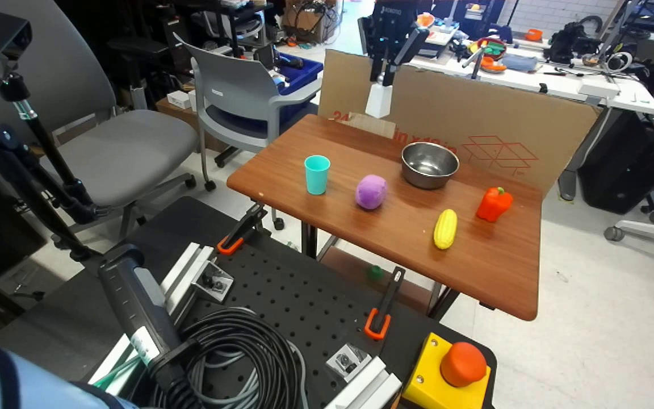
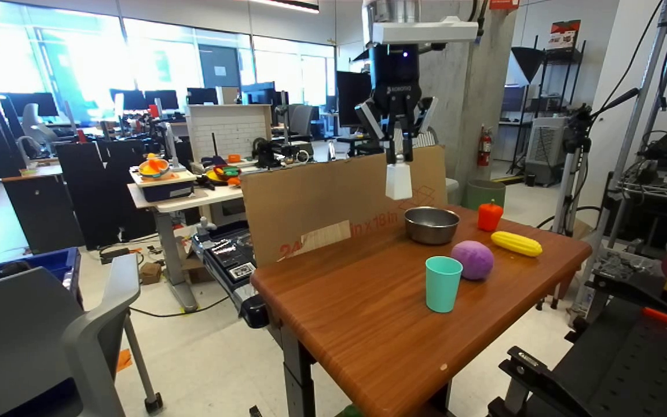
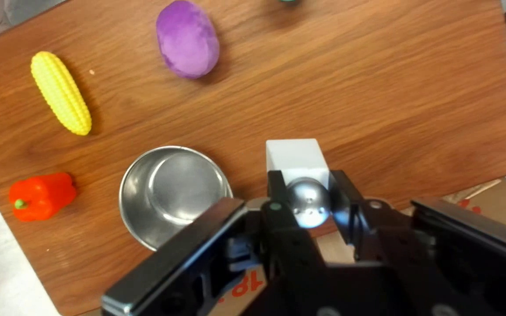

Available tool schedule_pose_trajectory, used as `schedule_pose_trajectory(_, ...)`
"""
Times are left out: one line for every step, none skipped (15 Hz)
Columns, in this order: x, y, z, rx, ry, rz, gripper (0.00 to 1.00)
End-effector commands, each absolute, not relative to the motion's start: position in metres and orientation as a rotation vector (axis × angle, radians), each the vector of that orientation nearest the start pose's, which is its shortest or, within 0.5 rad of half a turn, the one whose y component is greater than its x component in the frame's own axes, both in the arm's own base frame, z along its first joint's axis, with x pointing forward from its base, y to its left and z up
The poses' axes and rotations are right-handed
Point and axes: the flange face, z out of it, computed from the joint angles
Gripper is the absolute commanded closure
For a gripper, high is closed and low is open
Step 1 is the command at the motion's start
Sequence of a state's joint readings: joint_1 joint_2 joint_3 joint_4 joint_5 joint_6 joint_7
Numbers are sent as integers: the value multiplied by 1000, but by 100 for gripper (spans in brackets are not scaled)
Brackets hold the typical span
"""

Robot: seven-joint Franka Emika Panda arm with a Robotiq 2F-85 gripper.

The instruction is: Remove the shaker from the silver bowl

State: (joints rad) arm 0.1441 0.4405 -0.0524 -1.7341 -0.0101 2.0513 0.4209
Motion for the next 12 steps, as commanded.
schedule_pose_trajectory(632,80,296,-3084,546,187,93)
schedule_pose_trajectory(631,83,288,-3064,546,182,93)
schedule_pose_trajectory(630,86,278,-3044,553,171,93)
schedule_pose_trajectory(628,86,265,-3032,560,177,93)
schedule_pose_trajectory(627,87,252,-3022,571,180,93)
schedule_pose_trajectory(626,87,241,-3018,573,182,93)
schedule_pose_trajectory(625,89,228,-3024,575,190,93)
schedule_pose_trajectory(624,90,216,-3025,579,203,93)
schedule_pose_trajectory(624,92,204,-3041,575,209,93)
schedule_pose_trajectory(624,94,194,-3056,566,209,93)
schedule_pose_trajectory(624,97,187,-3065,557,213,93)
schedule_pose_trajectory(624,100,181,-3068,552,218,93)
